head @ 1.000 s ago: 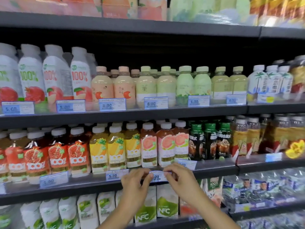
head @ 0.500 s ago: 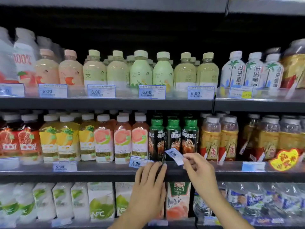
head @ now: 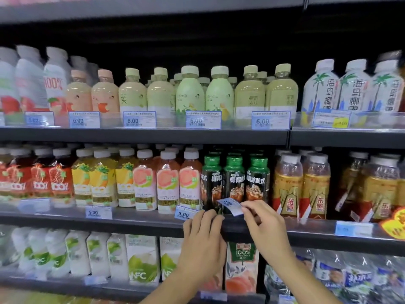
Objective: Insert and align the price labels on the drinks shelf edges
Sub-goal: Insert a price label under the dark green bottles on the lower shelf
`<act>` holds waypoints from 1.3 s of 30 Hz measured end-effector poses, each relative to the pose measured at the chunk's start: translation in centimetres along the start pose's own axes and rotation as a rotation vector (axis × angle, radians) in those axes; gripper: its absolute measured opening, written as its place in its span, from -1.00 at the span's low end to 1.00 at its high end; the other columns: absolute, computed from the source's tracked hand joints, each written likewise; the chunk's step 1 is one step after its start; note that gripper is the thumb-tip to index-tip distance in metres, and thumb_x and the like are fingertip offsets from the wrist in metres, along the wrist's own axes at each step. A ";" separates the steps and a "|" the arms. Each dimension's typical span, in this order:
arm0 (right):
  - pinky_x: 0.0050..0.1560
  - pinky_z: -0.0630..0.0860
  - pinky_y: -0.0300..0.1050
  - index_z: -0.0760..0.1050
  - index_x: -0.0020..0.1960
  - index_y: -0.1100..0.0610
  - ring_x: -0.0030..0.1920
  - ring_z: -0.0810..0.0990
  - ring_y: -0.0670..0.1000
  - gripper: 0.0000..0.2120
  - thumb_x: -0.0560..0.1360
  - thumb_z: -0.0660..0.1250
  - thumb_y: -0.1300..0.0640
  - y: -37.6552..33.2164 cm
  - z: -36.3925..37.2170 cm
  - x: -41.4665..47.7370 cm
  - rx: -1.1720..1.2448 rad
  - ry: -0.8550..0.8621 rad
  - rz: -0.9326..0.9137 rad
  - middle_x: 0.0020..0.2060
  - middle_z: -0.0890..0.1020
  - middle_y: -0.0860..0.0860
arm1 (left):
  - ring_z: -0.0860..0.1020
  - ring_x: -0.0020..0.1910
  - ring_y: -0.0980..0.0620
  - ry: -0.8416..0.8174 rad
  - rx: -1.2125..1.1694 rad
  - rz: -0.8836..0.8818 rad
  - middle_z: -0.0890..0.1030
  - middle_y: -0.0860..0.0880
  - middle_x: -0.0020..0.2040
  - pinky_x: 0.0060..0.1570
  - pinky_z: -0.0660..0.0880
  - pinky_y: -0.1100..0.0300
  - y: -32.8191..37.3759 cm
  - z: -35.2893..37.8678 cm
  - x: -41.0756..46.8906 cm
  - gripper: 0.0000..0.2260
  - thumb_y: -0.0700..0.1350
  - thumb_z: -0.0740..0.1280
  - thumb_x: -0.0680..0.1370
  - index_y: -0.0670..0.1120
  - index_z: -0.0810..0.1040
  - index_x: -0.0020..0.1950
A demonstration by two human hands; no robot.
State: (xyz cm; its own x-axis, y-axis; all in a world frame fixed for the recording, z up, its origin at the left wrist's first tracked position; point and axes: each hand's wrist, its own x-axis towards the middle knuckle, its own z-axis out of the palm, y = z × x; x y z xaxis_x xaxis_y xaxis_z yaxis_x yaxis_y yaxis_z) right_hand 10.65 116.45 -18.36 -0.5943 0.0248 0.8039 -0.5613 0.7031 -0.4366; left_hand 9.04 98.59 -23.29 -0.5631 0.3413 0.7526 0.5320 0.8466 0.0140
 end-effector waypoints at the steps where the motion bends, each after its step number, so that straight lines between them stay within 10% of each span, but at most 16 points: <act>1: 0.01 0.51 -0.34 0.62 0.09 0.10 -0.02 0.57 -0.21 -0.83 0.53 0.37 0.25 0.0 -0.1 0.1 -0.005 0.001 -0.018 -0.05 0.62 -0.14 | 0.43 0.28 -0.10 0.001 -0.005 -0.001 0.46 -0.03 0.27 0.21 0.32 -0.04 0.0 0.1 0.0 -0.64 -0.04 0.23 0.50 -0.05 0.48 0.29; 19: -0.35 0.53 -0.17 0.60 0.16 0.13 -0.07 0.45 -0.02 -0.61 0.36 0.47 0.35 0.8 -0.2 -0.6 -0.526 -0.288 -0.213 -0.06 0.48 -0.03 | 0.43 0.30 -0.10 0.011 0.008 0.038 0.46 -0.05 0.30 0.19 0.29 -0.01 -0.6 0.4 -0.4 -0.60 -0.07 0.31 0.48 -0.07 0.46 0.32; 39: -0.18 0.59 -0.19 0.59 0.17 0.07 0.01 0.57 -0.06 -0.75 0.51 0.38 0.22 -4.7 6.7 0.4 -0.327 -0.239 -0.206 -0.01 0.58 -0.10 | 0.49 0.14 -0.04 0.154 -0.044 -0.103 0.58 0.05 0.14 0.17 0.35 0.04 -9.0 -3.0 0.0 -0.79 -0.14 0.34 0.59 -0.02 0.55 0.23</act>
State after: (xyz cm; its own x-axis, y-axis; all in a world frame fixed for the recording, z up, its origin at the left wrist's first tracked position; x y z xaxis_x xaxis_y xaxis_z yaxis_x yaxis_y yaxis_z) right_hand 9.15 108.41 -18.70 -0.6269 -0.2773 0.7281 -0.4937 0.8643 -0.0959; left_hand 6.12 89.75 -21.46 -0.5144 0.1842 0.8375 0.5054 0.8541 0.1226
